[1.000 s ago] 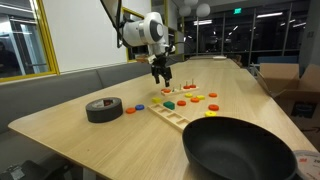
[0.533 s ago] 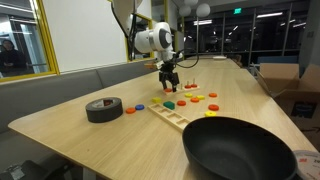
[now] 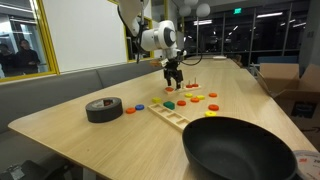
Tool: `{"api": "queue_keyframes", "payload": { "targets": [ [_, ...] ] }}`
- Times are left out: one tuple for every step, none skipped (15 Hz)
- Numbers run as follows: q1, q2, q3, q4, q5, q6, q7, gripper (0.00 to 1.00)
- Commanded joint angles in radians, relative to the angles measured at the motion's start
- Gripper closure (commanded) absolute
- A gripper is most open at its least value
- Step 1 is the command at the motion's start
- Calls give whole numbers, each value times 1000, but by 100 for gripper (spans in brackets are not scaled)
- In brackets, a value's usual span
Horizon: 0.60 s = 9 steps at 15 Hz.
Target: Remove the orange circle from the wooden object.
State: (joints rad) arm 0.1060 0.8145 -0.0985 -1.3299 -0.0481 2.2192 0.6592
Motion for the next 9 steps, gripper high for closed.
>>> {"api": "queue_keyframes", "payload": {
  "targets": [
    [-12, 42, -11, 95, 27, -34, 9, 0],
    [-18, 48, -10, 110, 31, -39, 9, 0],
    [-22, 51, -10, 120, 34, -41, 10, 0],
    [-28, 56, -9, 132, 37, -43, 9, 0],
    [-32, 64, -9, 145, 42, -46, 10, 0],
    [-37, 70, -9, 155, 46, -44, 9, 0],
    [-43, 83, -7, 171, 54, -39, 9, 0],
    [-46, 93, -7, 187, 58, -46, 10, 0],
    [-51, 105, -6, 203, 65, -44, 9, 0]
  ]
}}
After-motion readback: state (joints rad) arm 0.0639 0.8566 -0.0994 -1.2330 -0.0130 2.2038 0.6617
